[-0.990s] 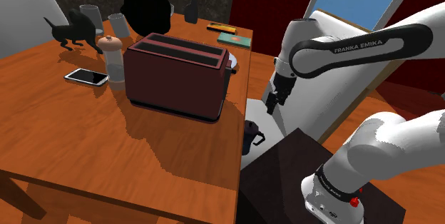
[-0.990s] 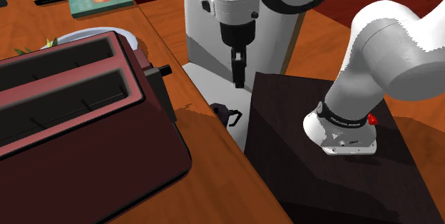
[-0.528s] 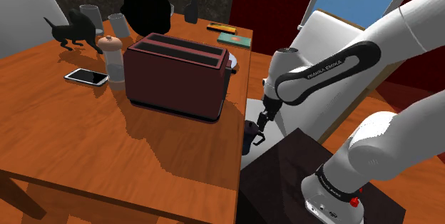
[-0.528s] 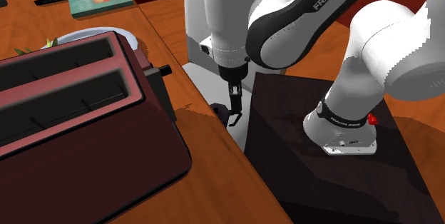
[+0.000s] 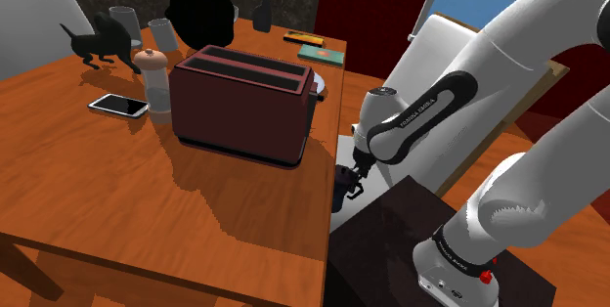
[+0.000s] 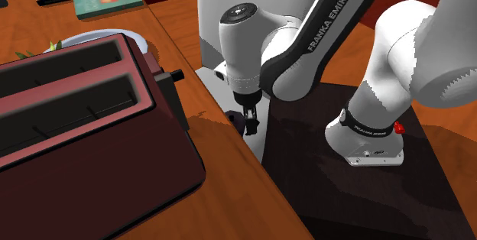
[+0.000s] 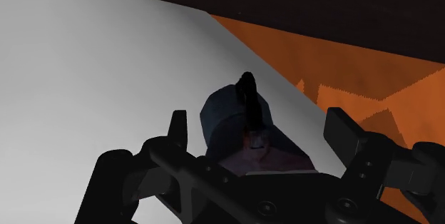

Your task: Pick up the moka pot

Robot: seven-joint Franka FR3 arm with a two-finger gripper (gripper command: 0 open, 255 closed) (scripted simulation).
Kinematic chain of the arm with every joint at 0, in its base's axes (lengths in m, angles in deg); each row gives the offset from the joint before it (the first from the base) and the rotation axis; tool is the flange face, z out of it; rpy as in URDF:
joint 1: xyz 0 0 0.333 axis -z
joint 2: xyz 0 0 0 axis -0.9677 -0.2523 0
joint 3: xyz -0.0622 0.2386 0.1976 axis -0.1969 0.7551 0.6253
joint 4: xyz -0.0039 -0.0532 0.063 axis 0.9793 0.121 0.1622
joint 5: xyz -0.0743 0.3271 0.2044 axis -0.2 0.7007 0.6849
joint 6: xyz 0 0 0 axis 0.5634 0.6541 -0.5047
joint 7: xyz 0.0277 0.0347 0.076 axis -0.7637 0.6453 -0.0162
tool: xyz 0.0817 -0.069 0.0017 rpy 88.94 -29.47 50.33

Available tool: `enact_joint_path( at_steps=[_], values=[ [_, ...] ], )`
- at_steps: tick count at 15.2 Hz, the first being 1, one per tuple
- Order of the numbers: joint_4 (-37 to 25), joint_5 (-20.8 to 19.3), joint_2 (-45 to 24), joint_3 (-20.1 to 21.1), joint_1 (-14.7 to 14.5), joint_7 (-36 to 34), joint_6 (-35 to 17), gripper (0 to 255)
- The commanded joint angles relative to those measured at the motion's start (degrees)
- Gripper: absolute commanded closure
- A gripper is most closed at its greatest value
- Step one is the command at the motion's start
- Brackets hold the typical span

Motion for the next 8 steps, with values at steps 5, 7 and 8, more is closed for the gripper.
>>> enact_joint_path(
  at_steps=[5,7,8],
  values=[
    [-0.04,-0.32,-4.47,0.00,0.09,-0.24,-4.50,255],
    [0.02,-0.35,-4.47,-0.03,0.12,-0.21,-4.56,255],
    [0.01,-0.34,-4.48,-0.02,0.12,-0.22,-4.57,255]
  ],
)
